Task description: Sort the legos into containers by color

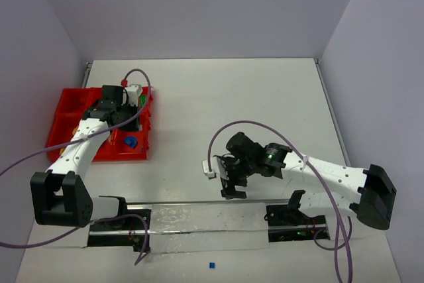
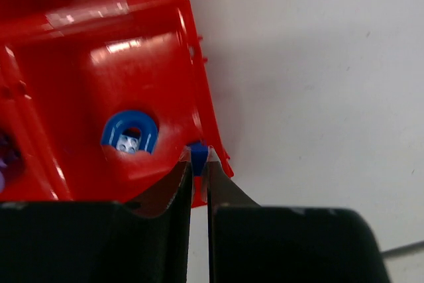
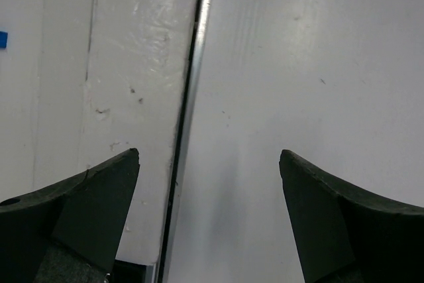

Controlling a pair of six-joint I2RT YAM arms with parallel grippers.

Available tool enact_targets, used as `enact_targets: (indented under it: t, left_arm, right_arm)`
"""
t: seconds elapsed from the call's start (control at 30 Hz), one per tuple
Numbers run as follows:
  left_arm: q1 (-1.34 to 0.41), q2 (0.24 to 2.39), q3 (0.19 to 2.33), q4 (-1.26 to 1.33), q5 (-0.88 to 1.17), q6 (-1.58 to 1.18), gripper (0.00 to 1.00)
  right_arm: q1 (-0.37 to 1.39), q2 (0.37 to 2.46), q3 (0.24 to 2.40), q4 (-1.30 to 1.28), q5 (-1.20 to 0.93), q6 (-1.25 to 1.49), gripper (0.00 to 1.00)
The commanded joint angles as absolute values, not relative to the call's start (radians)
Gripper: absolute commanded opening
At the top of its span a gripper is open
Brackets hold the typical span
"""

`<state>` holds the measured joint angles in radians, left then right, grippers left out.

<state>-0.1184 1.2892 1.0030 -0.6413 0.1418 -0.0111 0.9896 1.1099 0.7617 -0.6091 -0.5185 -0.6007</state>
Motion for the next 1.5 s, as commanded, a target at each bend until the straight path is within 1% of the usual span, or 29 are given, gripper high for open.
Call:
enact_targets:
  t: [0.0,0.1,0.3,0.33,0.37,0.4,0.43,0.5,0.53,0.63,0.7,0.73,0.8,0.83,0.87,0.9,0.93,0.97,1.0,1.03,1.13,1.33,1.47]
  left_arm:
    - [-0.093,1.307,0.980,-0.665,0.196,0.018,0.00]
    - [-0.054,1.353,0.964,-0.655,0.175,0.022,0.00]
    - [0.001,1.429,0.986,-0.646,0.179,0.021,0.01]
    - [0.032,1.450,0.993,-0.654,0.188,0.029,0.07]
    - [0.043,1.465,0.999,-0.668,0.207,0.038,0.30]
    - [0.047,1.472,1.000,-0.676,0.224,0.040,0.40]
    - [0.049,1.471,1.007,-0.681,0.234,0.045,0.48]
    - [0.049,1.469,1.026,-0.693,0.262,0.051,0.58]
    - [0.049,1.466,1.038,-0.699,0.272,0.055,0.60]
    - [0.051,1.453,1.074,-0.719,0.301,0.067,0.64]
    - [0.051,1.434,1.099,-0.740,0.330,0.086,0.70]
    - [0.051,1.428,1.110,-0.742,0.334,0.089,0.71]
    - [0.051,1.423,1.141,-0.758,0.360,0.093,0.73]
    - [0.051,1.422,1.145,-0.759,0.363,0.097,0.74]
    - [0.051,1.420,1.166,-0.766,0.385,0.102,0.75]
    - [0.051,1.419,1.171,-0.770,0.409,0.108,0.76]
    - [0.051,1.417,1.175,-0.768,0.419,0.112,0.82]
    - [0.051,1.411,1.177,-0.764,0.429,0.112,0.84]
    - [0.051,1.411,1.178,-0.762,0.443,0.114,0.88]
    - [0.052,1.409,1.176,-0.756,0.463,0.113,0.90]
    - [0.052,1.395,1.161,-0.739,0.492,0.089,0.91]
    - [0.052,1.375,1.169,-0.747,0.496,0.095,0.93]
    - [0.052,1.373,1.183,-0.752,0.505,0.101,0.95]
  right_arm:
    - [1.087,1.166,0.803,-0.557,-0.478,-0.615,0.93]
    - [1.182,1.225,0.827,-0.540,-0.435,-0.619,0.93]
    - [1.302,1.325,0.883,-0.524,-0.401,-0.630,0.93]
    - [1.326,1.340,0.889,-0.515,-0.389,-0.629,0.93]
    - [1.372,1.366,0.898,-0.512,-0.369,-0.627,0.93]
    - [1.408,1.385,0.902,-0.508,-0.357,-0.627,0.93]
    - [1.443,1.401,0.903,-0.504,-0.349,-0.629,0.92]
    - [1.488,1.422,0.903,-0.498,-0.341,-0.625,0.91]
    - [1.508,1.434,0.899,-0.494,-0.339,-0.622,0.89]
    - [1.563,1.445,0.879,-0.479,-0.333,-0.627,0.86]
    - [1.629,1.457,0.869,-0.465,-0.317,-0.638,0.82]
    - [1.638,1.464,0.869,-0.463,-0.315,-0.641,0.81]
    - [1.692,1.478,0.877,-0.462,-0.323,-0.637,0.75]
    - [1.699,1.481,0.881,-0.462,-0.326,-0.637,0.74]
    - [1.746,1.485,0.884,-0.466,-0.330,-0.637,0.67]
    - [1.763,1.488,0.884,-0.463,-0.331,-0.640,0.63]
    - [1.779,1.491,0.885,-0.463,-0.331,-0.640,0.59]
    - [1.796,1.504,0.888,-0.461,-0.330,-0.641,0.54]
    - [1.810,1.513,0.893,-0.465,-0.328,-0.645,0.52]
    - [1.843,1.529,0.907,-0.471,-0.321,-0.652,0.52]
    - [1.885,1.544,0.924,-0.486,-0.324,-0.664,0.50]
    - [1.946,1.587,0.961,-0.511,-0.359,-0.667,0.53]
    - [1.979,1.667,1.011,-0.512,-0.366,-0.670,0.58]
